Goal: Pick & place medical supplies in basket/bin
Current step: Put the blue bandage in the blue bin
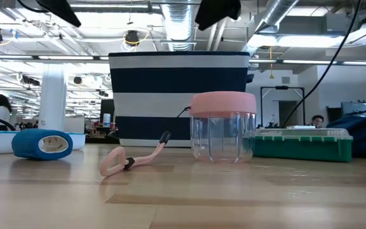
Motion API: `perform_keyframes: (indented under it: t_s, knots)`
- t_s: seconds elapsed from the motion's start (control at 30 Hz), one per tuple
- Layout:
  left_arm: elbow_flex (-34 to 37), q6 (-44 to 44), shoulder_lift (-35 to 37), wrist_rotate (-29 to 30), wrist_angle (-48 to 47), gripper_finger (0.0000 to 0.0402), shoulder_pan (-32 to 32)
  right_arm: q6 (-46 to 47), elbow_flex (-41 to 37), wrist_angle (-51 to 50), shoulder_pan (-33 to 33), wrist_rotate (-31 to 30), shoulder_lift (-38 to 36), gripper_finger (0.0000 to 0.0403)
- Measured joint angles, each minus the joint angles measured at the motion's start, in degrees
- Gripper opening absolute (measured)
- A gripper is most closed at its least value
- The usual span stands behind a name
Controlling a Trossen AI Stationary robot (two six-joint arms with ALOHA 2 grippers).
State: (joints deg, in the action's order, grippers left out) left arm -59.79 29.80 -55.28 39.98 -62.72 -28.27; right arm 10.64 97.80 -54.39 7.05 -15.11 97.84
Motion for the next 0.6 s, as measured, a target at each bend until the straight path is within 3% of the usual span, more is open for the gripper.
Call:
perform_keyframes:
  t_s: [0.07,0.3,0.6]
  knots:
    - [0.0,-0.7,-1.3,-1.6,0.0,0.0169,0.2,0.0,0.1,0.0,0.0,0.0,0.0,0.0139]
    - [0.0,-20.0,-9.0,-20.6,1.3,0.0169,0.6,0.0,0.1,-0.1,0.0,0.0,0.1,0.0137]
    - [0.0,-26.1,-24.9,-30.2,7.5,0.017,2.9,0.0,0.1,-1.1,0.0,0.0,0.1,0.0136]
